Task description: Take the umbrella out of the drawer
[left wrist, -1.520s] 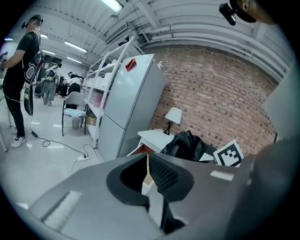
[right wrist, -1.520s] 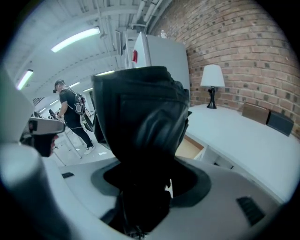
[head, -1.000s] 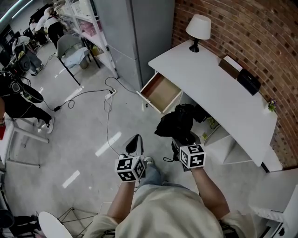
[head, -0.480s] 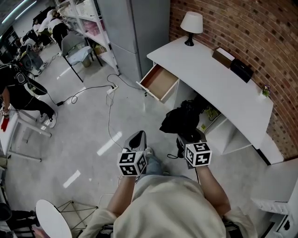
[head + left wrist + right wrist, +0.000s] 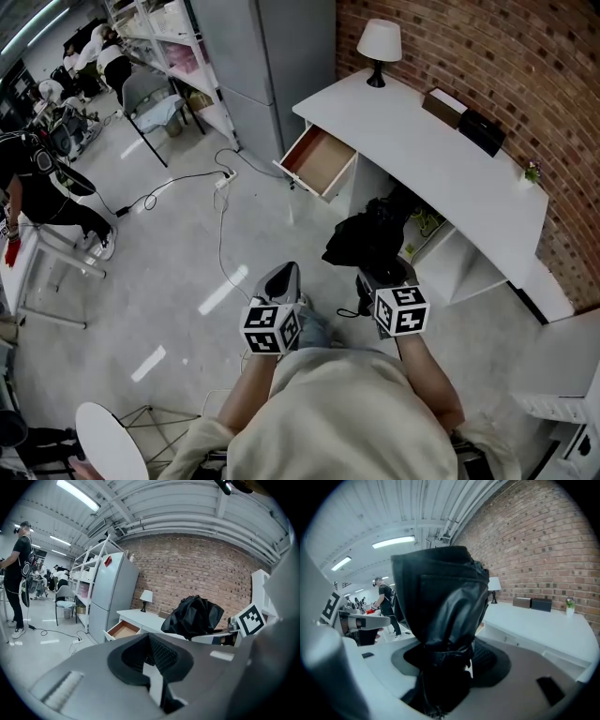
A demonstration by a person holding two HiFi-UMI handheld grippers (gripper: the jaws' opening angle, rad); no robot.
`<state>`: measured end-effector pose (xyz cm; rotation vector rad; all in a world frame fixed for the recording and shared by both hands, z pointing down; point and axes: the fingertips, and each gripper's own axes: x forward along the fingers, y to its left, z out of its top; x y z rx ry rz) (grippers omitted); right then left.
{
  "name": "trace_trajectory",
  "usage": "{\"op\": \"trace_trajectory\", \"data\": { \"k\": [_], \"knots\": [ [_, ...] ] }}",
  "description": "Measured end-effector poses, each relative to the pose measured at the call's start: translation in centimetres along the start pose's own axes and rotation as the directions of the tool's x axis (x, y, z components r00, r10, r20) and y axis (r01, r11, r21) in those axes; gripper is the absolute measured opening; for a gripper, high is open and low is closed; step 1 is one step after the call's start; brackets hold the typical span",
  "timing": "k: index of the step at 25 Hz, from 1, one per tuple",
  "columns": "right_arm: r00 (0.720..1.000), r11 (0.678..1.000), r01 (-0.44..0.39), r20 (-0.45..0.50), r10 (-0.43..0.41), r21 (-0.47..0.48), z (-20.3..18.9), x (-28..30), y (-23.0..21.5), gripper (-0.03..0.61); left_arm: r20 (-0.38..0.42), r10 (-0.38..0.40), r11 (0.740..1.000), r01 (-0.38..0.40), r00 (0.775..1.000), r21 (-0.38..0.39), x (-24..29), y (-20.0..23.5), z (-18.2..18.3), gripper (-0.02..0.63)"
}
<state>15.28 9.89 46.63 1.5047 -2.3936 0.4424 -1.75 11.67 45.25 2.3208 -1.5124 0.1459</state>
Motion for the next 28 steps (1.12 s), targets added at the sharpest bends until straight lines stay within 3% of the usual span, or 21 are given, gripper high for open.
{"op": "trace_trajectory", "data": {
  "k": [28],
  "knots": [
    [1.000,1.000,-0.013,-0.001,0.013,0.008,1.0,2.3,-0.9,0.255,-0.001,0.014,1.000,-0.014,1.000,-0.001,2.4,1.6,0.8,0.011]
  ]
}}
